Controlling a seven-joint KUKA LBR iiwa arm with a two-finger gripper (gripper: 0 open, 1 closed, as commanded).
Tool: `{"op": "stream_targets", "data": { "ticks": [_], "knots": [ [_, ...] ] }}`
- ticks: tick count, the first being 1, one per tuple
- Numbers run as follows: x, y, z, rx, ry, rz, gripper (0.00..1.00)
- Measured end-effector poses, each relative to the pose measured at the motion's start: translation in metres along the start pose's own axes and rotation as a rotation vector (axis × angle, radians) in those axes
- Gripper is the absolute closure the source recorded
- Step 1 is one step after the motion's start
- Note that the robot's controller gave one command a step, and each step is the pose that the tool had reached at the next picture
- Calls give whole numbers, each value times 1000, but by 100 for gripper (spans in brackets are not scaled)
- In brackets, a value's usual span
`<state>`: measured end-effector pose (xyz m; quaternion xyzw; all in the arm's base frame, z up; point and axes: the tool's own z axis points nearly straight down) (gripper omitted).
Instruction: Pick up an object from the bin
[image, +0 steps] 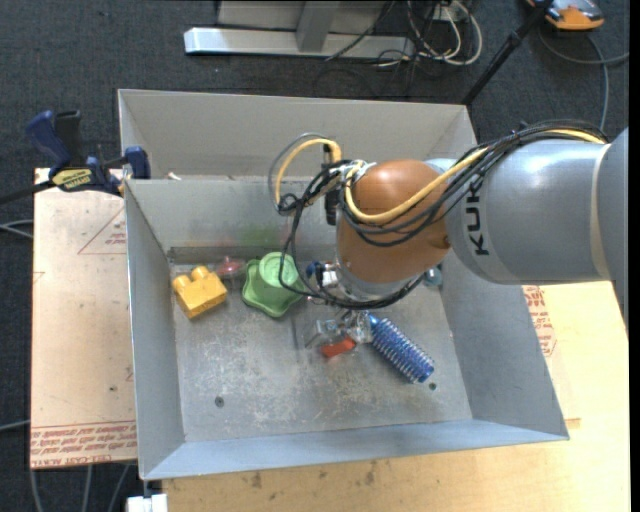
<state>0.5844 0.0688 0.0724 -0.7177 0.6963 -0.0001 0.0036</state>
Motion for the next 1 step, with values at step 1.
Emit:
{"op": "stream_targets", "data": {
  "ticks": [1],
  "knots": [
    [8,7,-140,5,2,-3,100]
  ]
}}
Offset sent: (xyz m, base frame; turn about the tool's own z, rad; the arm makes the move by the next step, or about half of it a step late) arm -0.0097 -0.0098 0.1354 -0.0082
